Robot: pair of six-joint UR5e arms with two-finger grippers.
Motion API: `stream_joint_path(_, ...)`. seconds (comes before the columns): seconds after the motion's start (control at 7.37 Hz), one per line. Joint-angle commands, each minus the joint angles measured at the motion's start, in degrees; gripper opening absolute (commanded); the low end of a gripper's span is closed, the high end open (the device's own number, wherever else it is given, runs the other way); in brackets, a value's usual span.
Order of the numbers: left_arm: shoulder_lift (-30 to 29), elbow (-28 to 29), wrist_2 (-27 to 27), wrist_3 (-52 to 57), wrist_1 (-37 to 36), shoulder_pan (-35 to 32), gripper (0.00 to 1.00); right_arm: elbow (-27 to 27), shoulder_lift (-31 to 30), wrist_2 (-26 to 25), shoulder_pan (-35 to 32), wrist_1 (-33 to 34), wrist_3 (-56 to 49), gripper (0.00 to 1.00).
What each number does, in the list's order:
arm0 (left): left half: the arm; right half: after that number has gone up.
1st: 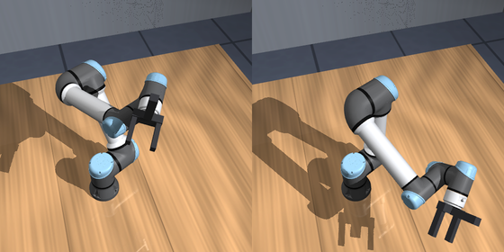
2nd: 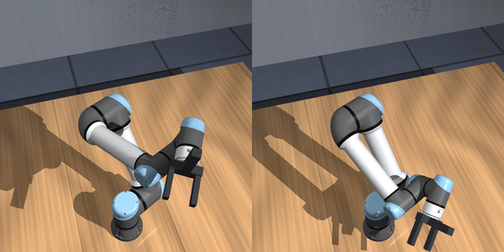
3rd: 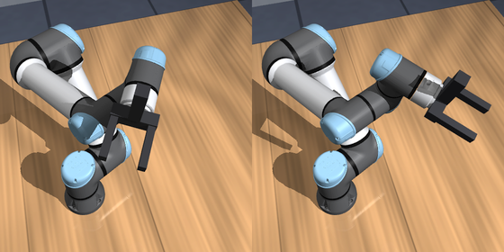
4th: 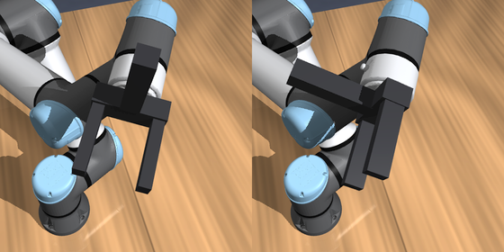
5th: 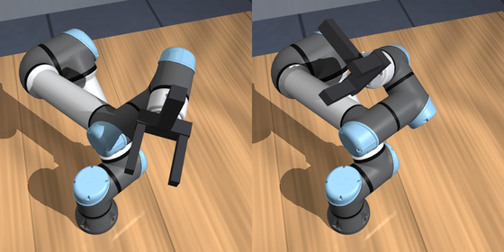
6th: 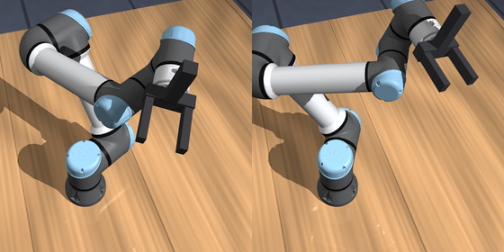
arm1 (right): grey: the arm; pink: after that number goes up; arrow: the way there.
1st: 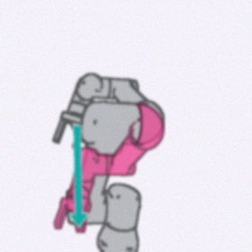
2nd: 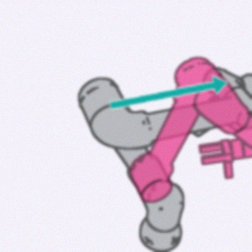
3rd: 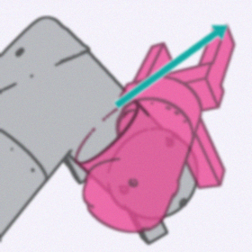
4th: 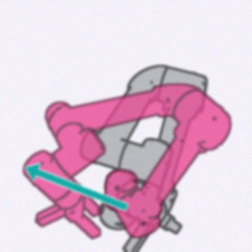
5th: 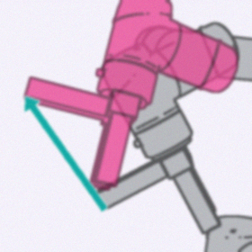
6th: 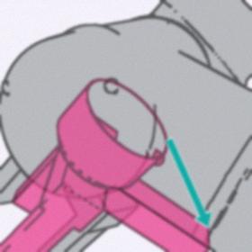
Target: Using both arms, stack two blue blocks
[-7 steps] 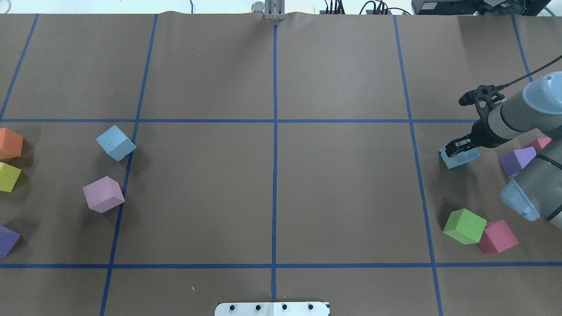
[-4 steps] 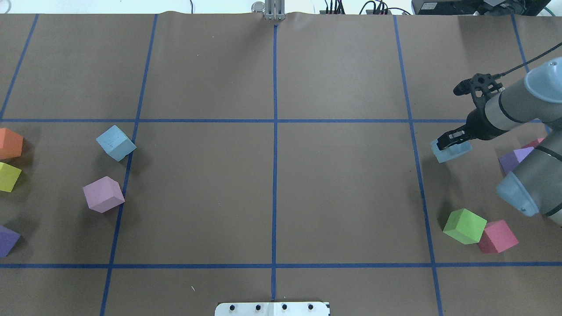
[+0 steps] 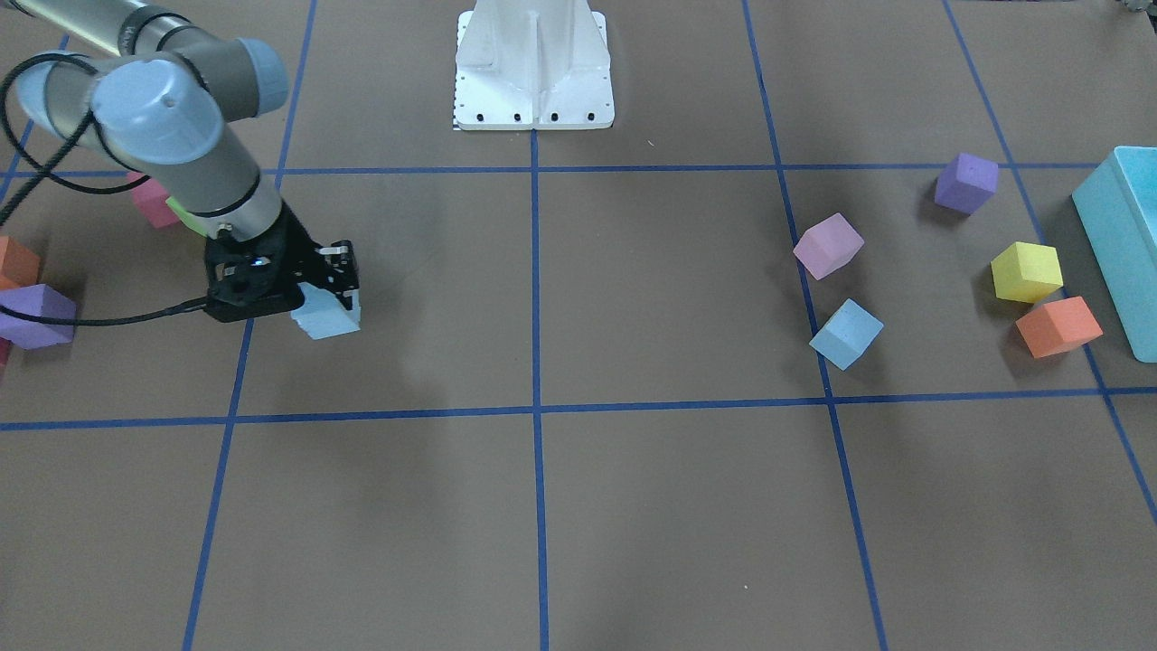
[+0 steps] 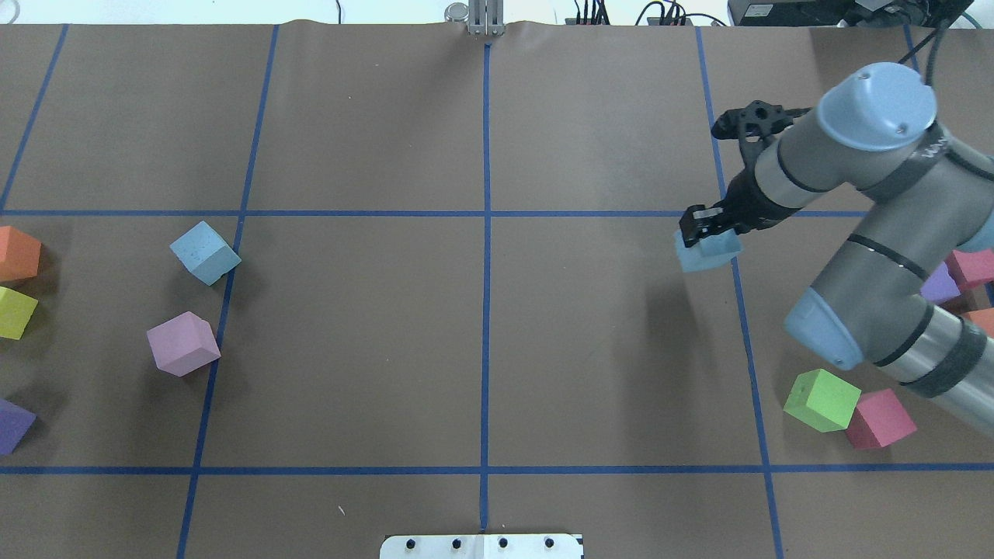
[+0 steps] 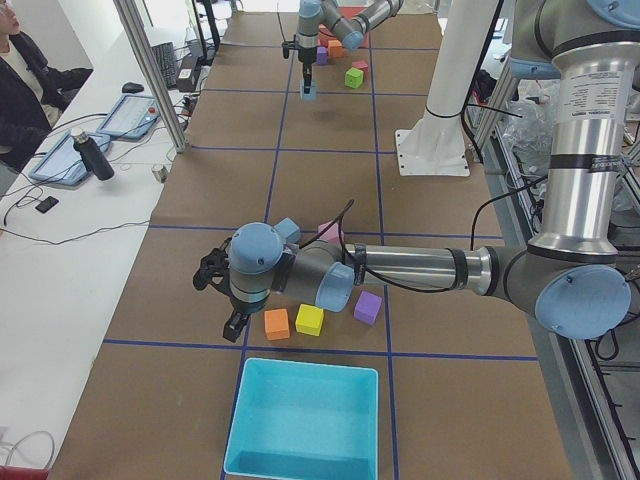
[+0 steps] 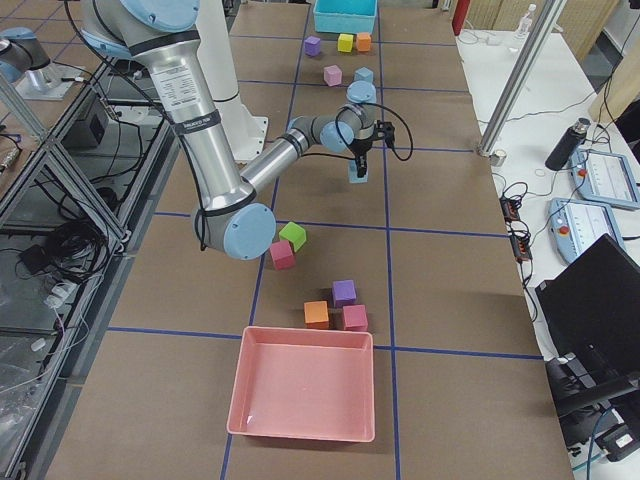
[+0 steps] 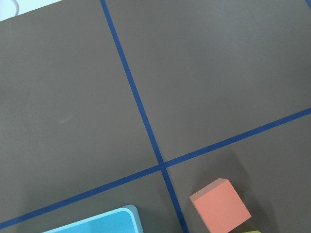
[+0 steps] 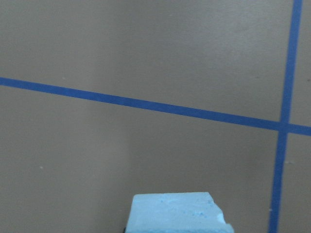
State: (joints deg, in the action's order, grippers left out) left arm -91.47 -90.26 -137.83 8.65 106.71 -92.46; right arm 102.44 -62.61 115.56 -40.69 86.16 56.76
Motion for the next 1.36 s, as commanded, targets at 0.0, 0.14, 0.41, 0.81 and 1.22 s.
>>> stream_joint_path(0.0, 0.1, 0.0, -0.1, -0.1, 0.0, 0.0, 0.99, -4.5, 11.6, -7.0, 7.2, 8.2, 10.2, 0.0)
stream_joint_path(0.14, 0.1, 0.1, -0.1, 0.0, 0.0, 0.0, 0.99, -9.5, 16.2, -8.9, 9.3, 8.1, 12.6, 0.0)
stream_joint_path(0.41, 0.1, 0.1, -0.1, 0.0, -0.1, 0.0, 0.99, -14.6, 20.2, -9.4, 11.8, 7.9, 14.2, 0.0)
stream_joint_path(0.81, 0.1, 0.1, -0.1, 0.0, -0.1, 0.0, 0.99, -16.5, 20.7, -9.4, 12.7, 7.2, 13.9, 0.04)
stream_joint_path(1.22, 0.1, 0.0, -0.1, 0.0, -0.1, 0.0, 0.98, -20.6, 22.4, -9.5, 12.7, 4.1, 14.1, 0.15)
